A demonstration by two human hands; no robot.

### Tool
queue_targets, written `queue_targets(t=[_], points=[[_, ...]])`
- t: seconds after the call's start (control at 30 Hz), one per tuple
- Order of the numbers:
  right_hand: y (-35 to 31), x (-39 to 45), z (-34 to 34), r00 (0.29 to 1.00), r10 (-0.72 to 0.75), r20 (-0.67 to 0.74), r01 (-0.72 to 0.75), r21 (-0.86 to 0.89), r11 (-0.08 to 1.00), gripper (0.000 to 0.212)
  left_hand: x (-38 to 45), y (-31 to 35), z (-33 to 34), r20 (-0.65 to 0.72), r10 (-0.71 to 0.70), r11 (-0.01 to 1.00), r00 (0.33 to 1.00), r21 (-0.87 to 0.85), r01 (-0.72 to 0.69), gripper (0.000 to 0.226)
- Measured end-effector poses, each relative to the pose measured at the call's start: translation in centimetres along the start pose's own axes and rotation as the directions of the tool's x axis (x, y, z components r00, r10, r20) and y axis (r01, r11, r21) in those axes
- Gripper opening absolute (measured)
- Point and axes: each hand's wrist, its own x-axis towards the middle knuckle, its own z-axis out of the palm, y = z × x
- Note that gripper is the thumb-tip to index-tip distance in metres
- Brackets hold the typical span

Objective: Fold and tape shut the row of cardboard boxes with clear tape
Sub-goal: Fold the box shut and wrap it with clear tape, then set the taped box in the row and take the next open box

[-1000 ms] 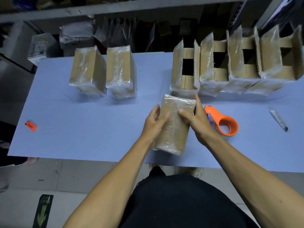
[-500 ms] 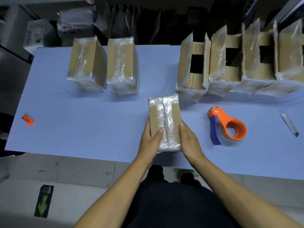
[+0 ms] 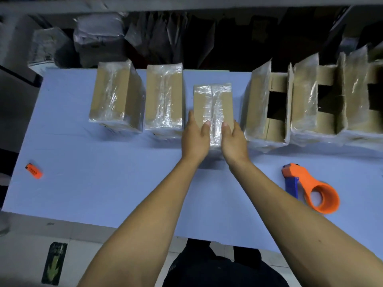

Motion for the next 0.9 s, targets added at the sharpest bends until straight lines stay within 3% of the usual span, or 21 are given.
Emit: queue_targets(t=[0.13, 0.37, 0.6, 0.77, 0.9], points=[[-1.3, 2.5, 1.0, 0.999, -0.027, -0.044, 0.027, -0.014, 1.0, 0.051, 3.4, 1.0, -0.2, 0.027, 0.015, 0.998, 1.0, 0.066, -0.017, 0.067], [-2.0, 3.0, 1.0, 0.998, -0.055, 0.015, 0.056, -0.076, 0.996, 0.055, 4.5, 1.0, -0.8, 0.047, 0.008, 0.998, 0.999, 0.067, -0.011, 0.065], [-0.6, -0.1, -2.4, 0.98, -0.081, 0.182, 0.14, -0.341, 0.929, 0.057, 5.7, 1.6, -3.9, 0.045, 0.033, 0.981, 0.998, 0.188, -0.041, 0.064], [0.2, -2.2, -6.0, 0.983, -0.086, 0.163, 0.152, -0.445, 0.883, 0.045, 5.1, 2.8, -4.7, 0.023, 0.174, 0.92, 0.985, 0.353, -0.171, 0.057], [1.0, -3.4, -9.3, 0.986, -0.056, 0.158, 0.133, -0.537, 0.833, 0.04, 3.2, 4.7, -3.1, 0.057, 0.369, 0.83, 0.928, 0.429, -0.356, 0.048]])
